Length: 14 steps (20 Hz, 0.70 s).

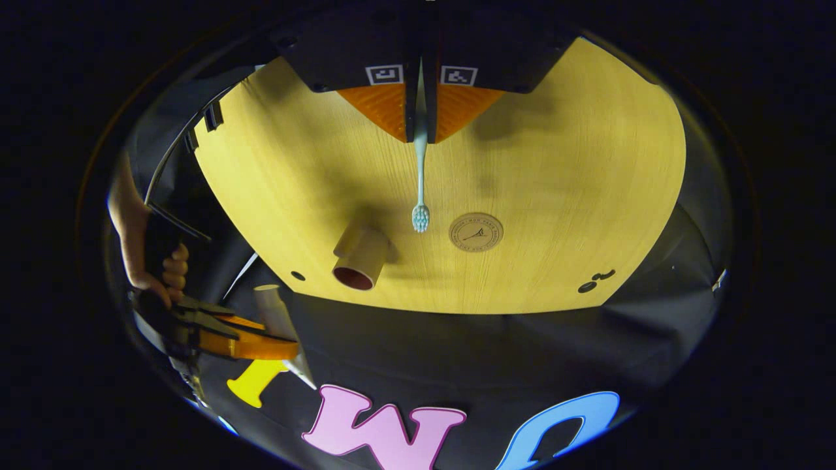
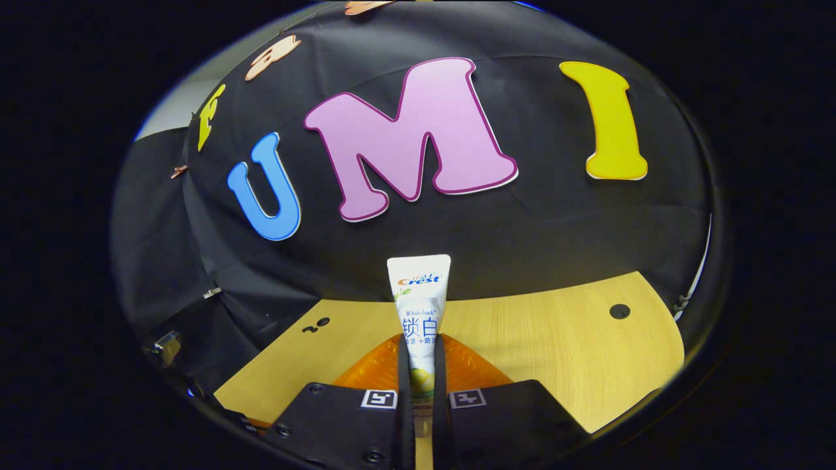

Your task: Put the toothbrush and toothpaste on the desktop into the cup, then pick up the cup and place it on the coaster on the desktop.

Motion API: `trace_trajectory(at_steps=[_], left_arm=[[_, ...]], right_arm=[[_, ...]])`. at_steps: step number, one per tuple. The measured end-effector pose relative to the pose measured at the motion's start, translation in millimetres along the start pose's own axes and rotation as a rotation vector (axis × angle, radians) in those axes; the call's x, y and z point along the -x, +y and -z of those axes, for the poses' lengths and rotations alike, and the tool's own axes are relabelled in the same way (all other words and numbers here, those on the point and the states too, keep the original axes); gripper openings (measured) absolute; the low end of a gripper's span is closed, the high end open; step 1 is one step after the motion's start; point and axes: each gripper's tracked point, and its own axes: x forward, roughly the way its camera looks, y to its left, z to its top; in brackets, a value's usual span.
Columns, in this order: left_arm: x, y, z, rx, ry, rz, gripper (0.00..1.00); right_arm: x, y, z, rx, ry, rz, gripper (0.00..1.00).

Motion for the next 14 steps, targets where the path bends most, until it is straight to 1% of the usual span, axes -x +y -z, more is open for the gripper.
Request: trace_trajectory(at_steps=[2,5,8,10,14], left_arm=[[-5,0,0,-0.012,-0.009,-0.015,0.06],[-10,-15,-8,-0.01,-0.031,0.012,0.07],[-13,-28,-17,-0.002,-0.047,0.029,0.07],[-16,-33,-23,0.006,-0.051,0.032,0.07],[-18,-40,-39,0.032,-0.076,0.023,0.06]], right_arm=[[-20,-5,10,0.004,0.002,-0.003,0.14],[-46,-3,19,-0.014,-0.013,-0.04,0.14],[-70,-5,23,0.013,-0.057,-0.062,0.14],[-82,-9,34,0.019,-0.056,-0.076,0.14],[-97,-21,61,0.069,-0.04,-0.063,0.14]])
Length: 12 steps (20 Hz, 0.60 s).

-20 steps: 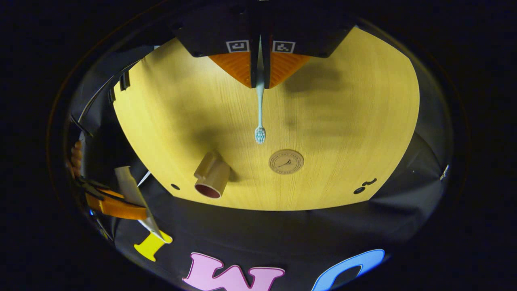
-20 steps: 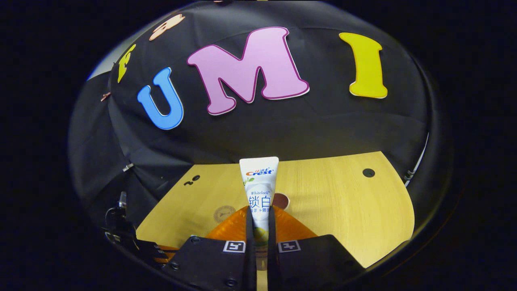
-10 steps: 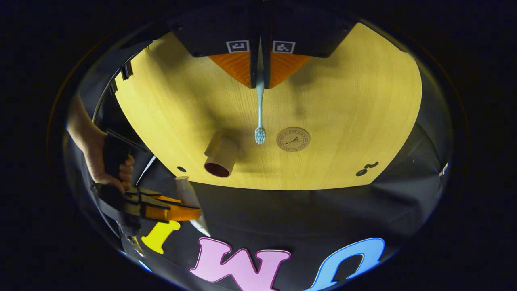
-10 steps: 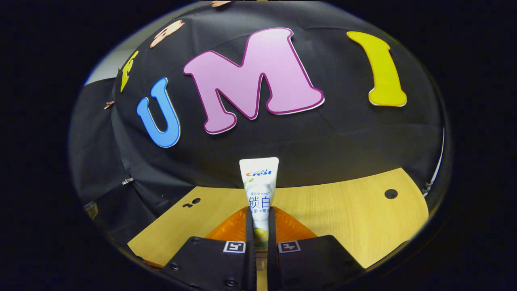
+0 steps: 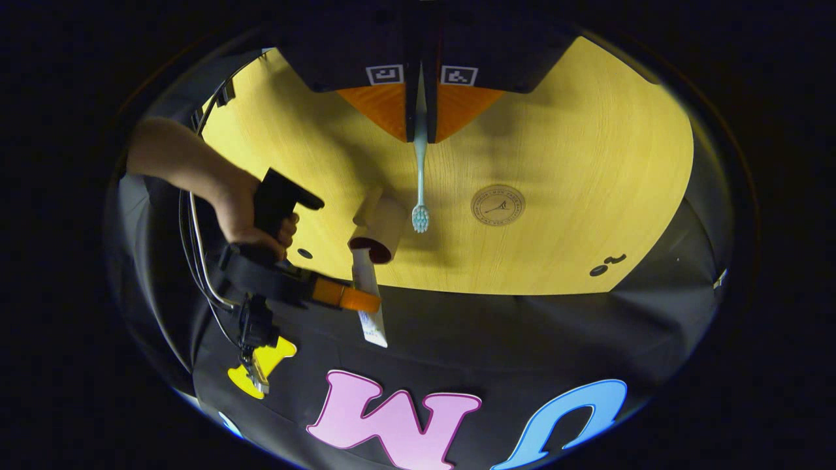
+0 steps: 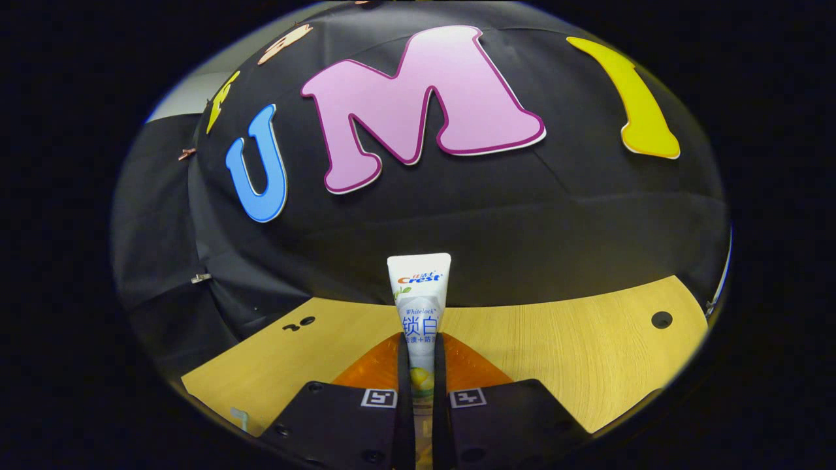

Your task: Put the toothbrush and toothpaste on the desktop into the cup, then pick up the cup and place it on the coaster on the desktop.

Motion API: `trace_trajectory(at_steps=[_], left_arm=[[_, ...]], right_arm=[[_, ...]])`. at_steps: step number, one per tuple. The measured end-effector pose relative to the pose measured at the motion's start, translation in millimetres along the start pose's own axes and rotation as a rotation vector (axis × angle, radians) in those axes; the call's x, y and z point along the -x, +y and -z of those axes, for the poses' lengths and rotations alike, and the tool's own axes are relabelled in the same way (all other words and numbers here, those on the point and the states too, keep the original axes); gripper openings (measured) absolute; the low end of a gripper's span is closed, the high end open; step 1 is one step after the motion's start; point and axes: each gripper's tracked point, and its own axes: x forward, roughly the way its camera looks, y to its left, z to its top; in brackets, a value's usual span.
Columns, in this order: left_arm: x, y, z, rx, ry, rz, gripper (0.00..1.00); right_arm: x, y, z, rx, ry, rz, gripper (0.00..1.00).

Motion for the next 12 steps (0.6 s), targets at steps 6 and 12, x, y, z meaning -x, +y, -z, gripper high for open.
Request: trace_trajectory(at_steps=[6,12], left_arm=[[-6,-23,-23,0.01,-0.044,0.032,0.06],[-10,-34,-25,0.017,-0.052,0.047,0.07]], right_arm=[[-12,-7,16,0.009,-0.01,-0.005,0.14],[-19,-14,37,0.006,0.012,-0.011,0.18]])
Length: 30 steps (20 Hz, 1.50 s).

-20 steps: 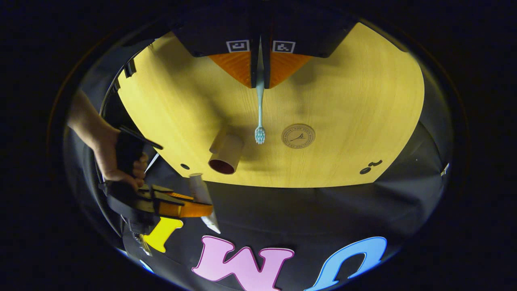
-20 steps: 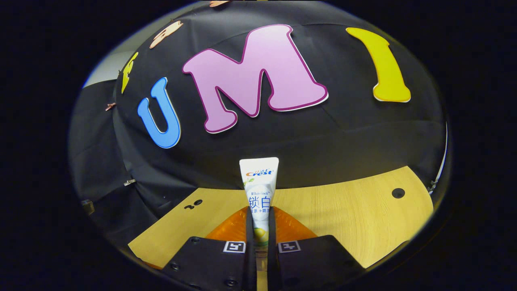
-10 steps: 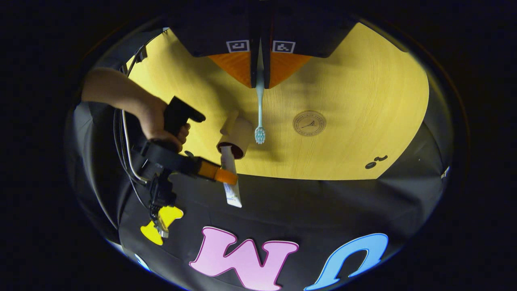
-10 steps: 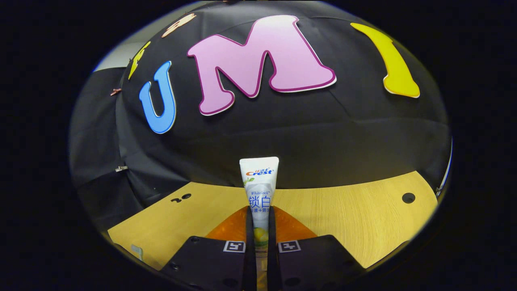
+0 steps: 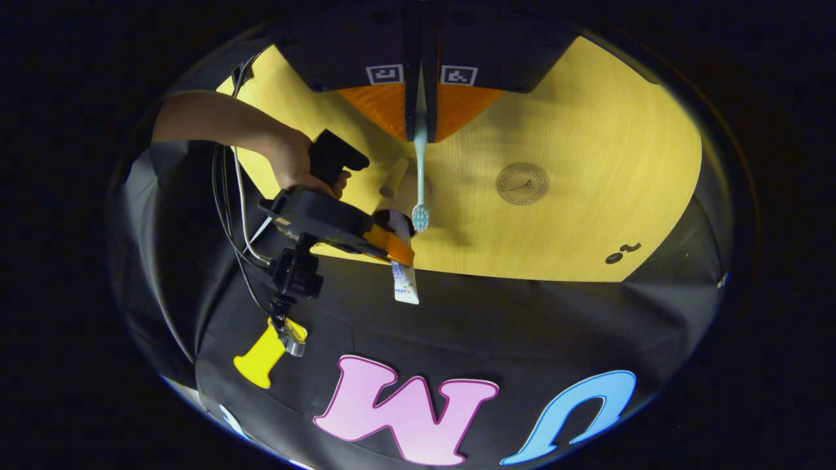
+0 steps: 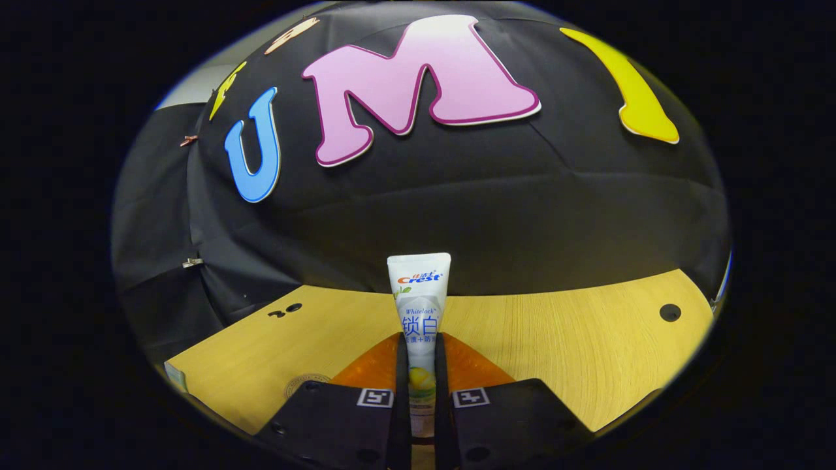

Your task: Put the toothbrush and toothpaste on the desktop into the cup, then pick up the cup and place it on the coaster on the desktop.

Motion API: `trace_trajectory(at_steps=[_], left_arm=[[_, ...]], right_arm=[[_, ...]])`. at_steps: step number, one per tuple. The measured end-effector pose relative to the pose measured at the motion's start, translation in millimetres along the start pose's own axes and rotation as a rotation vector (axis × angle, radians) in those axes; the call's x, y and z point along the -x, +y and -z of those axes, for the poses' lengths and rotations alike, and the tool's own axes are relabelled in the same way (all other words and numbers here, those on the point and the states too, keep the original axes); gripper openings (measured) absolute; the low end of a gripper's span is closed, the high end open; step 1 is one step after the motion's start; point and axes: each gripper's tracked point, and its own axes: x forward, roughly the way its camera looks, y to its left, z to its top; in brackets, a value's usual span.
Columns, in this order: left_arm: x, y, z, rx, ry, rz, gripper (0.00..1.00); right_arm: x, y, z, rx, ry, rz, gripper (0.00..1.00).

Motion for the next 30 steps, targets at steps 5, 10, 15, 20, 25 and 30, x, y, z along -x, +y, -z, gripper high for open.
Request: trace_trajectory(at_steps=[5,10,15,20,25,30], left_arm=[[0,-5,-5,0.019,-0.018,0.0,0.07],[-2,-10,-24,0.027,-0.089,-0.006,0.07],[-14,-18,-73,-0.044,-0.226,-0.001,0.06],[-48,-44,-134,-0.066,-0.392,0.074,0.06],[-88,-61,-174,-0.078,-0.506,0.147,0.06],[-139,-63,-186,-0.052,-0.552,0.202,0.06]], right_arm=[[3,4,9,-0.007,0.022,-0.02,0.27],[28,-4,10,-0.018,0.036,-0.013,0.71],[66,-41,7,-0.042,0.074,0.075,0.98],[104,-77,9,-0.058,0.114,0.175,0.98],[130,-99,13,-0.05,0.148,0.215,0.98],[145,-103,21,-0.073,0.167,0.225,0.98]])
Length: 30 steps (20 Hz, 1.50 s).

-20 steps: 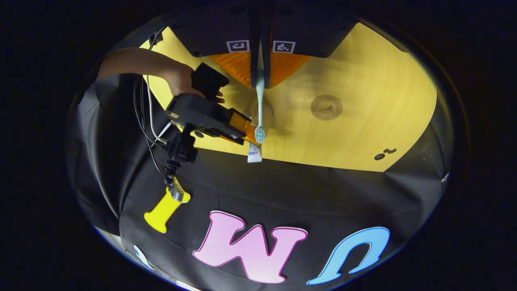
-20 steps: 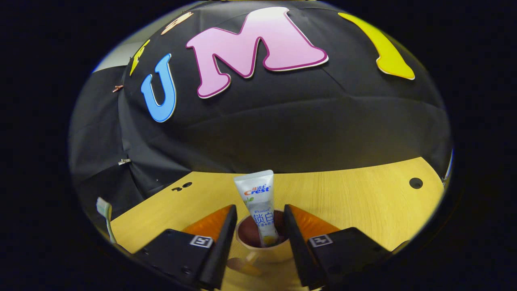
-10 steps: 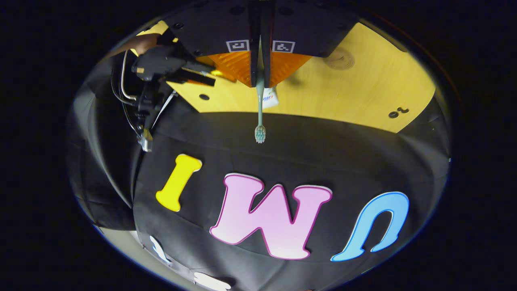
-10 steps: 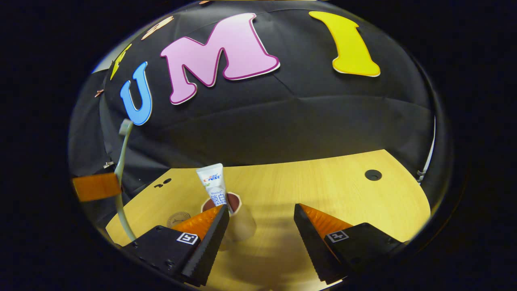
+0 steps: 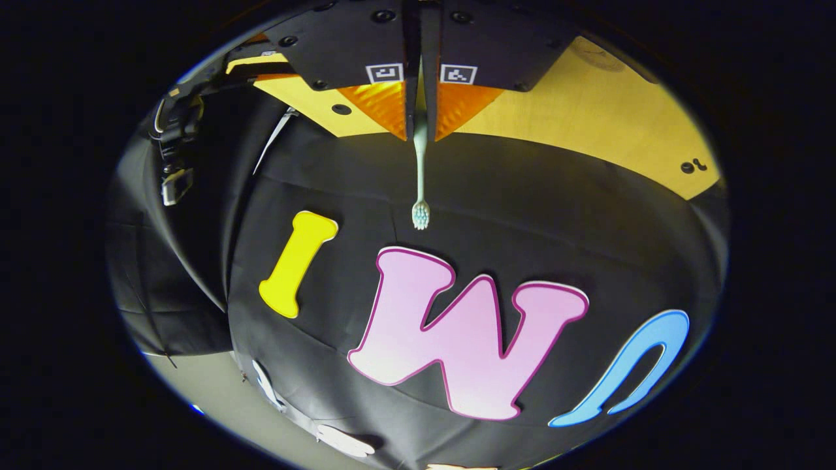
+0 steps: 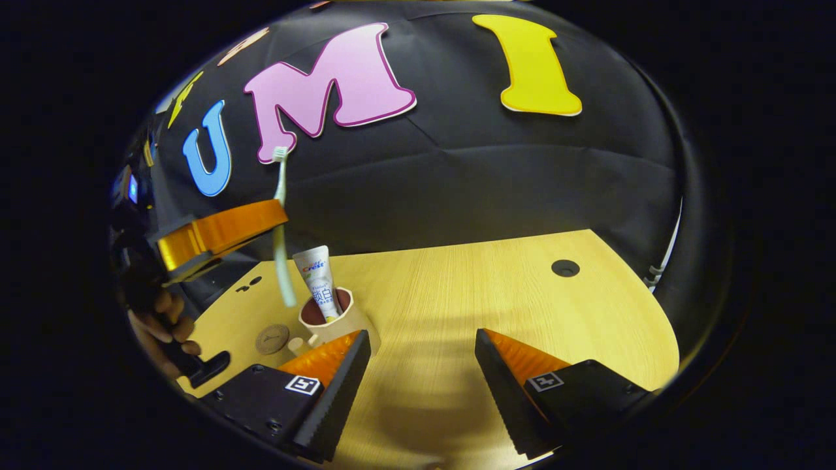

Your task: Put the toothbrush and toothpaste on the desktop into the cup, then pick up the cup and place it on the coaster on the desktop.

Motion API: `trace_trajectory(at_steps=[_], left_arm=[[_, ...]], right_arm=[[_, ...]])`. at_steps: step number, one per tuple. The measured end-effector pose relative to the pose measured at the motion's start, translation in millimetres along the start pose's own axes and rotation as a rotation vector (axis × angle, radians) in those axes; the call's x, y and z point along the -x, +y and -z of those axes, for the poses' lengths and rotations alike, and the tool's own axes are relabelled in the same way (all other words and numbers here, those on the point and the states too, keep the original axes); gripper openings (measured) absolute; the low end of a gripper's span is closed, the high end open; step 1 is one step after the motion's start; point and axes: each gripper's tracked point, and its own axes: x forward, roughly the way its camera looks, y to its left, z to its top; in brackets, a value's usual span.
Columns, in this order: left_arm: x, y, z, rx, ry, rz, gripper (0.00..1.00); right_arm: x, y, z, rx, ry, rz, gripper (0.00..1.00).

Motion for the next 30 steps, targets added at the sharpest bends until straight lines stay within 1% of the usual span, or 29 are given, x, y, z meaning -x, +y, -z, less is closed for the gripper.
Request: trace_trajectory(at_steps=[2,4,7,9,12,15,16,17,19,20,23,24,26,30], left_arm=[[-14,7,10,0.007,-0.019,0.005,0.06],[-22,11,20,-0.008,-0.027,0.01,0.06],[-26,14,41,-0.062,-0.025,0.02,0.06],[-25,10,52,-0.072,-0.023,0.031,0.07],[-24,12,62,-0.085,-0.026,0.016,0.12],[-18,14,68,-0.071,-0.022,0.01,0.13],[-14,11,71,-0.064,-0.014,0.021,0.16],[-12,10,72,-0.063,-0.01,0.021,0.2],[-1,12,68,-0.079,-0.008,0.007,0.5],[5,13,66,-0.09,-0.008,-0.003,0.6],[31,20,53,-0.111,-0.01,-0.033,0.97],[44,22,48,-0.11,-0.004,-0.04,0.96],[67,34,44,-0.107,0.022,-0.081,0.98],[119,58,42,-0.099,0.083,-0.159,0.97]], right_arm=[[4,0,4,0.007,0.001,0.002,0.98],[7,-1,8,0.01,0.001,0.01,0.98],[10,3,17,-0.045,0.024,0.007,0.98],[13,4,21,-0.066,0.028,0.014,0.98],[14,2,28,-0.062,0.033,0.026,0.98],[14,0,36,-0.087,0.067,0.033,0.98],[15,-1,36,-0.094,0.066,0.037,0.98],[15,-3,35,-0.094,0.064,0.047,0.98],[15,-8,34,-0.093,0.063,0.068,0.98],[14,-9,34,-0.098,0.063,0.074,0.98],[12,-7,32,-0.132,0.078,0.082,0.98],[11,-3,29,-0.144,0.083,0.08,0.98],[9,6,21,-0.15,0.083,0.07,0.98],[4,32,-5,-0.148,0.073,0.039,0.98]])
